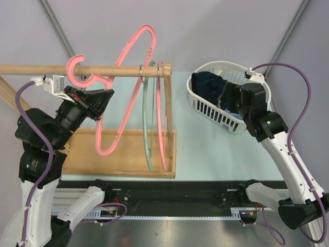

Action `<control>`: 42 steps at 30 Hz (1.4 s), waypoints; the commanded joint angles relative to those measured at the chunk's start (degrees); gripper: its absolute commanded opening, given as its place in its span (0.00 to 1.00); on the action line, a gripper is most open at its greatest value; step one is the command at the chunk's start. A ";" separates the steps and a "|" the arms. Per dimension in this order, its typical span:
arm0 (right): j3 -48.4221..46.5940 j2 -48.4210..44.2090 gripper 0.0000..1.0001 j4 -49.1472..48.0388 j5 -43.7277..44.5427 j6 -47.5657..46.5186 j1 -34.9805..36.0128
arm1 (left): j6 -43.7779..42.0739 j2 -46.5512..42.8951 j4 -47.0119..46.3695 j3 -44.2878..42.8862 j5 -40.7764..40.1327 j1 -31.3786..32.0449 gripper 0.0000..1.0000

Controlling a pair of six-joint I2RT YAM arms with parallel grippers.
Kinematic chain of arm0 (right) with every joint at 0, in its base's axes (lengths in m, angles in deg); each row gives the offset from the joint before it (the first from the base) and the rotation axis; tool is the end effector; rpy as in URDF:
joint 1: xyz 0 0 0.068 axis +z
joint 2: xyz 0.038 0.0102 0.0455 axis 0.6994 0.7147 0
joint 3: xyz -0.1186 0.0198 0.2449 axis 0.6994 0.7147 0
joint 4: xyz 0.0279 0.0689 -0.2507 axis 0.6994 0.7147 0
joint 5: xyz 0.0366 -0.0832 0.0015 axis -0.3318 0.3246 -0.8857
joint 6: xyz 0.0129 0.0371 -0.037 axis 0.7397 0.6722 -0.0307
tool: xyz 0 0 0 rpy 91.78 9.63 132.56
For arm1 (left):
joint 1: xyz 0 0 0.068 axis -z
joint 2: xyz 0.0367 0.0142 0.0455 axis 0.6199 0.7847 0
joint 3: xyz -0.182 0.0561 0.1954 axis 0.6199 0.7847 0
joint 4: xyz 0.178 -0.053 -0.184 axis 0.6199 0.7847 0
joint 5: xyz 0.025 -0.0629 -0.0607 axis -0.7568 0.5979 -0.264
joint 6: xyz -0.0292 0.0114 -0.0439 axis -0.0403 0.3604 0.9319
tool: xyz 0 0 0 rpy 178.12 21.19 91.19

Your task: Remove the shorts from the hanger

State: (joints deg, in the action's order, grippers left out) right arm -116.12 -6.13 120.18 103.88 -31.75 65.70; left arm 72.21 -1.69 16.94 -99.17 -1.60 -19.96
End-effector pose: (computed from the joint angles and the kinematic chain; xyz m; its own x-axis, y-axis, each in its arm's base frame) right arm 0.2091 0.0700 0.4097 -0.4083 0.2073 -0.8890 0.0588 0.9778 0.2010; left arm 0.0849 -0.0368 0.5251 -0.0742 -0.3937 -0.9163 0.5391 0.7571 -0.3689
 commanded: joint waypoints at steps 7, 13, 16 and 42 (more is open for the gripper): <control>1.66 -0.23 1.00 -2.49 -1.32 1.31 0.12 | -1.48 -0.08 -4.31 3.69 -13.24 5.89 0.01; 2.28 0.47 1.00 -3.46 -2.38 2.01 0.30 | -5.70 2.38 -2.37 2.89 -24.58 15.12 0.01; 2.54 0.47 1.00 -3.37 -2.38 1.92 0.30 | -6.67 3.53 -2.37 2.98 -27.40 17.76 0.00; 3.95 0.03 1.00 -2.93 -2.38 2.71 1.35 | -9.40 1.77 0.70 6.32 -33.12 22.78 0.25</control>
State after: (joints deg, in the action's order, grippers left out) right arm -112.25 -5.63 118.69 101.70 -30.02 66.40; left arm 63.58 0.78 16.28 -93.45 -34.82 2.53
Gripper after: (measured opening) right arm 0.994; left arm 0.175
